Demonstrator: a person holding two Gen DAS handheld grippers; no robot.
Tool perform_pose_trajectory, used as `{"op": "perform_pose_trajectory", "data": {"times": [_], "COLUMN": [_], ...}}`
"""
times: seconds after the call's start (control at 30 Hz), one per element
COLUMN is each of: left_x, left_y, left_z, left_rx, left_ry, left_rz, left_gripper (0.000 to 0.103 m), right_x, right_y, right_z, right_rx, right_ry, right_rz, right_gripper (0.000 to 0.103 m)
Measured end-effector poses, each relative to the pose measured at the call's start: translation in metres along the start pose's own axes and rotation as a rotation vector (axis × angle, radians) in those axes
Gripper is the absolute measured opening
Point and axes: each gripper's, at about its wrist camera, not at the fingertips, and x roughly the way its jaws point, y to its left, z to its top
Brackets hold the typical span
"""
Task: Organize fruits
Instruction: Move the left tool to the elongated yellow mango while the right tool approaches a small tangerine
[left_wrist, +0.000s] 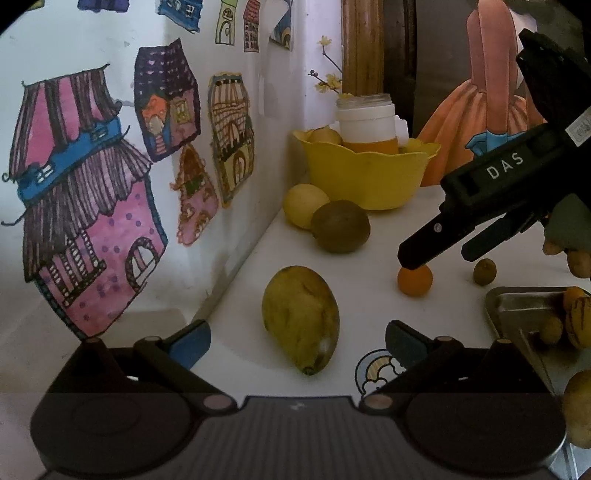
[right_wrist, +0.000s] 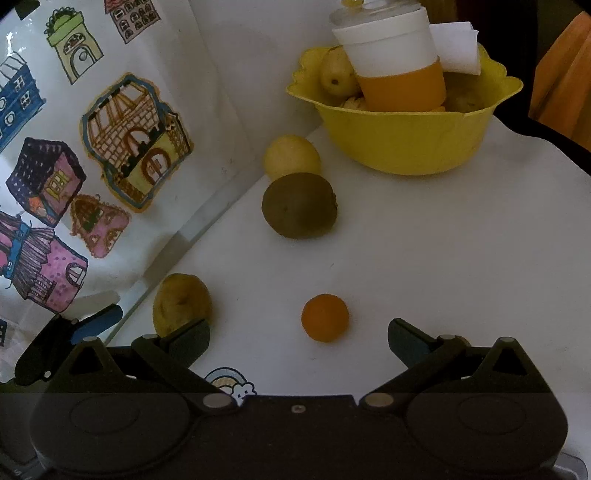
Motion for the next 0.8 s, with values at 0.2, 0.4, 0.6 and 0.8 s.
{"op": "perform_pose_trajectory", "data": {"times": [0.2,0.4,0.6,0.8], "left_x": [0.004,0.006,0.010,0.010], "left_y": [-0.001,-0.001,0.002,0.003], "left_z": [0.001,0.002,0.002,0.000], "left_rx": [-0.003,-0.003,-0.021,-0.027], "left_ry": [0.000,0.000,0.000,-0.012], "left_rz": [-0.002,-0.002,0.001,0.003], "left_gripper": [0.103,0.103,0.103,0.102], "right_x": [-0.006,0.000,0.013,0.019], "right_y": [-0.003,-0.006,-0.004,-0.005], "right_z": [0.001,0.001,0.000,-0.002], "right_rx": [-0.008,0.015,0.021,0.027], "right_ry": [-0.008,0.005,0.014,0.018], "right_rz": [-0.016,-0.007,-0.019,-0.031], "right_gripper": [0.102,0.101,0.087,0.081]}}
